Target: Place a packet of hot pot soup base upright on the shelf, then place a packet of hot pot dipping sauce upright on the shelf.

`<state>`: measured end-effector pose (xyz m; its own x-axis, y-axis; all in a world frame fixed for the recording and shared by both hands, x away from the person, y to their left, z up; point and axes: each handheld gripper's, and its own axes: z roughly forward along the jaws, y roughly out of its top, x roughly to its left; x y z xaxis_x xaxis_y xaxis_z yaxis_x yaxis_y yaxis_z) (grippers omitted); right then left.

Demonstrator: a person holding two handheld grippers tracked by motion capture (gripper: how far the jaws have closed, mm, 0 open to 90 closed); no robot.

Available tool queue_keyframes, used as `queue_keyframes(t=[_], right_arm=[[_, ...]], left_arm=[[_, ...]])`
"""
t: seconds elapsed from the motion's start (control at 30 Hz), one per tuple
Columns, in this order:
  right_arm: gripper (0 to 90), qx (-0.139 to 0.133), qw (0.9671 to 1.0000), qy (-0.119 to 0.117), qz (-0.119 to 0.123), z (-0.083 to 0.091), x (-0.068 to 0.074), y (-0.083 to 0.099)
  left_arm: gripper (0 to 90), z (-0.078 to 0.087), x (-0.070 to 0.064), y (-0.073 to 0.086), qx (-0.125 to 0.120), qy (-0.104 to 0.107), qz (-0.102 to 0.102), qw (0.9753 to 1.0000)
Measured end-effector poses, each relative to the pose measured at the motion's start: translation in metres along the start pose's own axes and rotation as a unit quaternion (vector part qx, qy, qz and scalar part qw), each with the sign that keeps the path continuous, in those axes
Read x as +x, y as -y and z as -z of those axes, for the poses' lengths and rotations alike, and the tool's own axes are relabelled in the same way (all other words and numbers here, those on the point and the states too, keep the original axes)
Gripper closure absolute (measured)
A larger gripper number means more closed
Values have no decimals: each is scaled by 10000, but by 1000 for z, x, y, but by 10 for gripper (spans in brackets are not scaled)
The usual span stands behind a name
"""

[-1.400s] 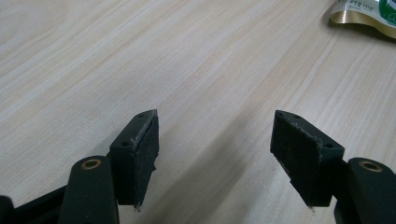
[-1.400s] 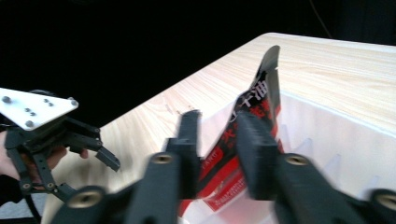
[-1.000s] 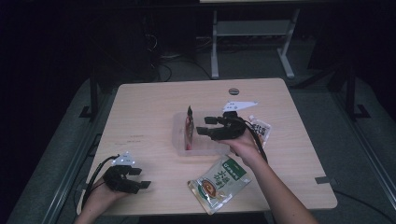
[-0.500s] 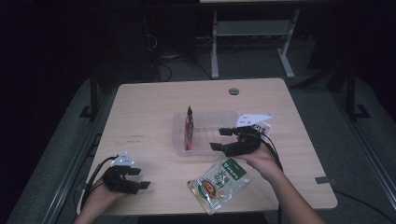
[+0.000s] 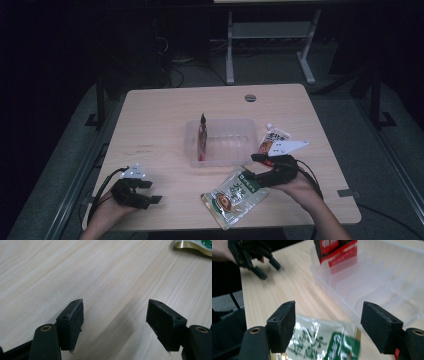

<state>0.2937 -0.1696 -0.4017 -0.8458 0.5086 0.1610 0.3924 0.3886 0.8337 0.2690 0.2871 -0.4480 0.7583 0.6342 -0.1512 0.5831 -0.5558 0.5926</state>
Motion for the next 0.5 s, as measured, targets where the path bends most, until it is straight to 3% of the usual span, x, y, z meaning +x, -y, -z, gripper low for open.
queue_keyframes(t=[0.5], right_arm=[[271, 365, 9984, 266, -347, 27, -8, 46]], left_arm=[[301, -2, -4, -2, -43, 34, -50, 10000]])
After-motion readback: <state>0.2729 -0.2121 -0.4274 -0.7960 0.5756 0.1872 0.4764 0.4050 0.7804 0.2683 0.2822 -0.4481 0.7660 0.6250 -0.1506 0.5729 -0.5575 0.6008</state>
